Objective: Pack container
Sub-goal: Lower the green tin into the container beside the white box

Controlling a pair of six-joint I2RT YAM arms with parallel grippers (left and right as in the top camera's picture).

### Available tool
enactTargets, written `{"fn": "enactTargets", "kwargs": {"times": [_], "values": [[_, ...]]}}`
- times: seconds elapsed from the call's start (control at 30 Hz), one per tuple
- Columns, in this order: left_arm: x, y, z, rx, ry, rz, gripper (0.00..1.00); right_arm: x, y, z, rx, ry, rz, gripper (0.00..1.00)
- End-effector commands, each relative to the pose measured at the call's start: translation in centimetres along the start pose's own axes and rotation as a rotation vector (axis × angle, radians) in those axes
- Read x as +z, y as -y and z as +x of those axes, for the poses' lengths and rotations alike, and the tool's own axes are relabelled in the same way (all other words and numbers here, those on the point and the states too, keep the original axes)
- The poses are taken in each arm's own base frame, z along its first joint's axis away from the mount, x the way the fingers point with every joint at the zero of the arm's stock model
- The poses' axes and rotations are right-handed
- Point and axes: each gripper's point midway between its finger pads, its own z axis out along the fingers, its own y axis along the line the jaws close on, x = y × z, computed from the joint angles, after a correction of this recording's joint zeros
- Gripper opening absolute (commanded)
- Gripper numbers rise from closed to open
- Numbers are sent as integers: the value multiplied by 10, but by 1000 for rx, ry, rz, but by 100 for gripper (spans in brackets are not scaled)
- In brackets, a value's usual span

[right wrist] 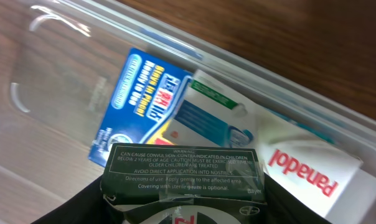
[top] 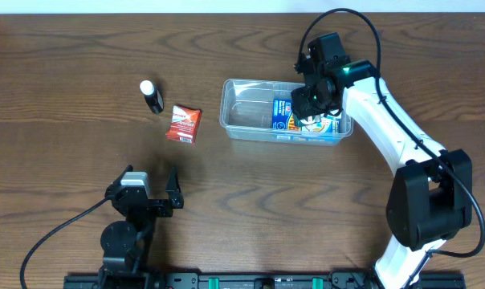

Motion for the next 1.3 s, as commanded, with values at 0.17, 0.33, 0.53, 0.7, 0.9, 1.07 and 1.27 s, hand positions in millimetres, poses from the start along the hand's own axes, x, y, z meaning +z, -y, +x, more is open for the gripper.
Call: {"fn": "enactTargets", "kwargs": {"times": [0.17,0.33,0.53,0.7,0.9,1.07,1.27], "values": [[3,0,14,13,-32,6,98,-10,-39,-18,-14,70,-80,50],[3,0,14,13,-32,5,98,-9,-55,-22,-34,94,-88,50],[3,0,14,13,-32,6,98,-9,-60,-28,2,119,-75,47],[3,0,14,13,-32,5,98,-8,-55,-29,44,123,-46,45],[3,0,14,13,-32,5,98,0,-54,-23,102,93,-45,45],[3,0,14,13,-32,5,98,13,-57,-15,97,51,-41,46],[3,0,14,13,-32,5,98,28,-56,-2,110,-9,-29,47]]}}
